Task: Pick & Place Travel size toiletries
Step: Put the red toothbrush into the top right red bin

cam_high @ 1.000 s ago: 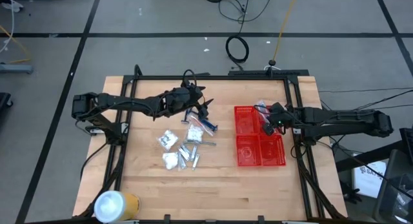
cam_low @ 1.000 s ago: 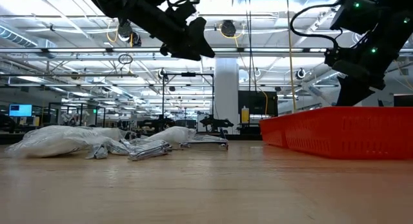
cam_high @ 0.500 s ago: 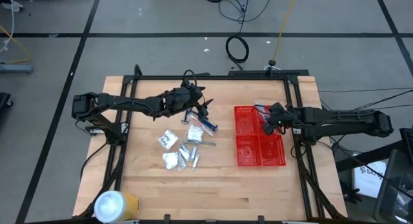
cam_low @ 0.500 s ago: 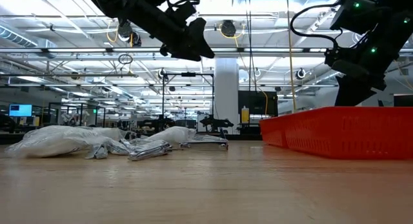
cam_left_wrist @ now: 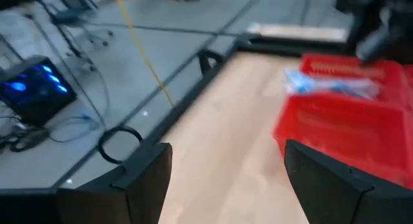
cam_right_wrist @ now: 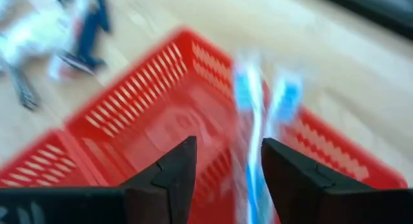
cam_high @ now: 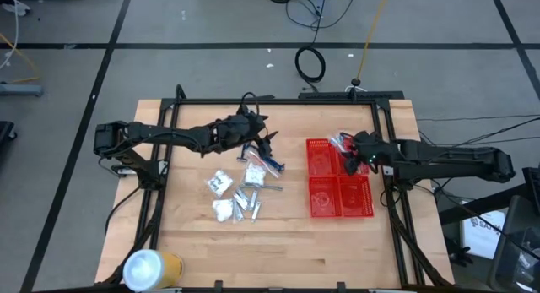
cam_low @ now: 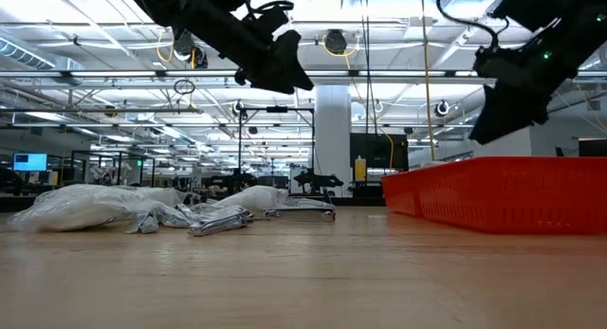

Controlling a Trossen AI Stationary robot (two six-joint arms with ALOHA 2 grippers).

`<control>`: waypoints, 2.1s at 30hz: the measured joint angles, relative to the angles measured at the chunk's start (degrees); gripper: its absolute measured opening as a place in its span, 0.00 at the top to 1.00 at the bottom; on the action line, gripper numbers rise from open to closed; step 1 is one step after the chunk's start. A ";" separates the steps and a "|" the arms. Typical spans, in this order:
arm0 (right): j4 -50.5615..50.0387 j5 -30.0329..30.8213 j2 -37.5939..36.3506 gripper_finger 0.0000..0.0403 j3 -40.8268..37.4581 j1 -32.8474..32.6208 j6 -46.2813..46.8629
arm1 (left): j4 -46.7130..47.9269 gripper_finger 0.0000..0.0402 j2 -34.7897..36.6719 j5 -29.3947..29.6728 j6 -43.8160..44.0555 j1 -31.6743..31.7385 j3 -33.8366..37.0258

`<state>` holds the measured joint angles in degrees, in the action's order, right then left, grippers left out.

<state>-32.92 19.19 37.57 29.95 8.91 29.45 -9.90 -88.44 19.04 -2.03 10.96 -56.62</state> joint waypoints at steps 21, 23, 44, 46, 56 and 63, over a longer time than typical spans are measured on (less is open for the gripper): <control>55.14 -17.92 1.70 0.60 -14.58 -0.03 -19.70 | 20.39 0.35 -0.09 -10.90 -8.86 -1.34 3.37; 55.04 -17.86 1.68 0.61 -14.58 -0.03 -19.73 | 19.51 0.36 -0.65 -10.06 -9.50 -1.24 4.13; 54.51 -17.84 1.68 0.61 -14.58 -0.03 -20.75 | 13.82 0.59 -17.06 -11.53 -15.95 -1.27 4.61; 54.50 -17.84 1.68 0.61 -14.58 -0.03 -20.74 | 13.83 0.62 -17.14 -11.90 -14.95 -1.26 4.63; 54.41 -17.86 1.68 0.61 -14.58 -0.03 -19.67 | 17.20 0.78 -16.79 -21.85 -2.63 0.33 4.65; 54.44 -17.84 1.68 0.61 -14.58 -0.03 -19.67 | 16.12 0.81 -16.79 -18.36 -1.23 0.15 4.76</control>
<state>21.52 1.34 39.24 15.38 8.88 9.78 6.22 -105.23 0.67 -3.26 11.12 -51.86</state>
